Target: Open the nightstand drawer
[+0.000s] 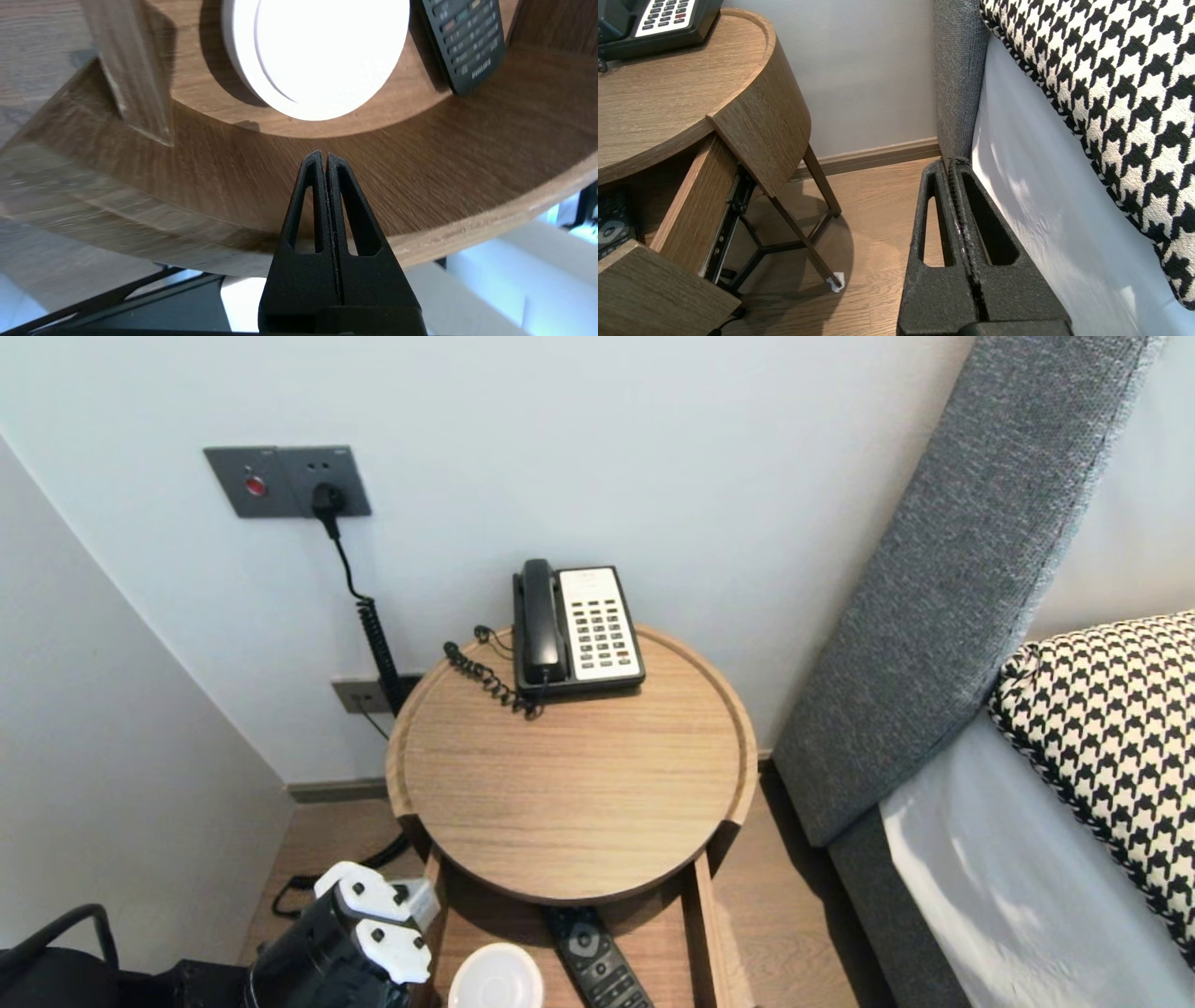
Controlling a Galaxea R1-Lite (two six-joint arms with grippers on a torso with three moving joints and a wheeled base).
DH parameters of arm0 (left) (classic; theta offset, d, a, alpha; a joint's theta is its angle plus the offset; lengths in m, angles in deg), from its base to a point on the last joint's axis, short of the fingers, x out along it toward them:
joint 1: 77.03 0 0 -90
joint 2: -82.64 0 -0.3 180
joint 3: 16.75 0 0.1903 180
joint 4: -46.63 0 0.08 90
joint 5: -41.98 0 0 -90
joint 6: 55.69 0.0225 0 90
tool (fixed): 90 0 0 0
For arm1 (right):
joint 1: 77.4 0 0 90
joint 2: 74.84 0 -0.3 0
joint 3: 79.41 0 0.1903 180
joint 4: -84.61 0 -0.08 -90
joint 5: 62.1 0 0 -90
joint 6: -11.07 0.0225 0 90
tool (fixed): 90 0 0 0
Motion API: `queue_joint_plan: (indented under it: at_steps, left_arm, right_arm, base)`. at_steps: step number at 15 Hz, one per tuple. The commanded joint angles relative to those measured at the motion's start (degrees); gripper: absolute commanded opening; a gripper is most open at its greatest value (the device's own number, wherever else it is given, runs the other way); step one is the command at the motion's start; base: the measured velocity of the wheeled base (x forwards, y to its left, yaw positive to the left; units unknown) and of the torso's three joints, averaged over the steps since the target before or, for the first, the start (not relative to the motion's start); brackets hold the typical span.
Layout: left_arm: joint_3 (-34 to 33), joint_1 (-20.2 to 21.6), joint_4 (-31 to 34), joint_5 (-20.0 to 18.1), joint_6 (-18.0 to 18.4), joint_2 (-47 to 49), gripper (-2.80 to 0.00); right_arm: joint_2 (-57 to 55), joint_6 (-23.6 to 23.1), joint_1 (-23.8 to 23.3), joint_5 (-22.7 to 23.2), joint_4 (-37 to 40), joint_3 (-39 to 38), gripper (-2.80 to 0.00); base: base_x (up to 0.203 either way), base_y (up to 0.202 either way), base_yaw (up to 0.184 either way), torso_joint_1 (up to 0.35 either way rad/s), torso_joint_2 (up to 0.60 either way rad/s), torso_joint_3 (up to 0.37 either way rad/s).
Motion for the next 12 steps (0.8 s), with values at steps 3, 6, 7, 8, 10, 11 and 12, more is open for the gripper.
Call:
queue_joint_plan:
  at_steps: [3,6,7,8,10,11,12]
  left_arm:
    - [0.1,-1.8,2.8,-0.1,0.3,-1.5,-2.80]
    - [0.0,-3.3,4.5,-0.3,0.2,-2.1,-2.80]
    - [-0.1,-3.6,4.7,-0.5,0.2,-2.3,-2.80]
    - [-0.2,-4.3,4.8,-0.6,0.2,-2.7,-2.80]
    - [-0.9,-5.2,5.4,-0.8,0.2,-2.7,-2.80]
    - [-1.1,-5.6,5.4,-0.9,0.2,-2.7,-2.80]
    - [-1.1,-5.7,5.4,-0.9,0.2,-2.7,-2.80]
  right_arm:
    - [-0.1,0.0,0.0,0.0,0.0,-1.5,-2.80]
    - [-0.1,-0.1,0.0,0.0,0.0,-1.5,-2.80]
    - [-0.1,0.0,0.0,0.0,0.0,-1.5,-2.80]
    - [-0.1,0.0,0.0,0.0,0.0,-1.5,-2.80]
    - [-0.1,0.0,0.0,0.0,0.0,-1.4,-2.80]
    - [-0.1,0.0,0.0,0.0,0.0,-1.5,-2.80]
    - [-0.1,0.0,0.0,0.0,0.0,-1.5,-2.80]
  base:
    - [0.000,0.000,0.000,0.000,0.00,0.000]
    - [0.000,0.000,0.000,0.000,0.00,0.000]
    - [0.000,0.000,0.000,0.000,0.00,0.000]
    - [0.000,0.000,0.000,0.000,0.00,0.000]
    - [0.000,0.000,0.000,0.000,0.00,0.000]
    - [0.000,0.000,0.000,0.000,0.00,0.000]
    - [0.000,0.000,0.000,0.000,0.00,0.000]
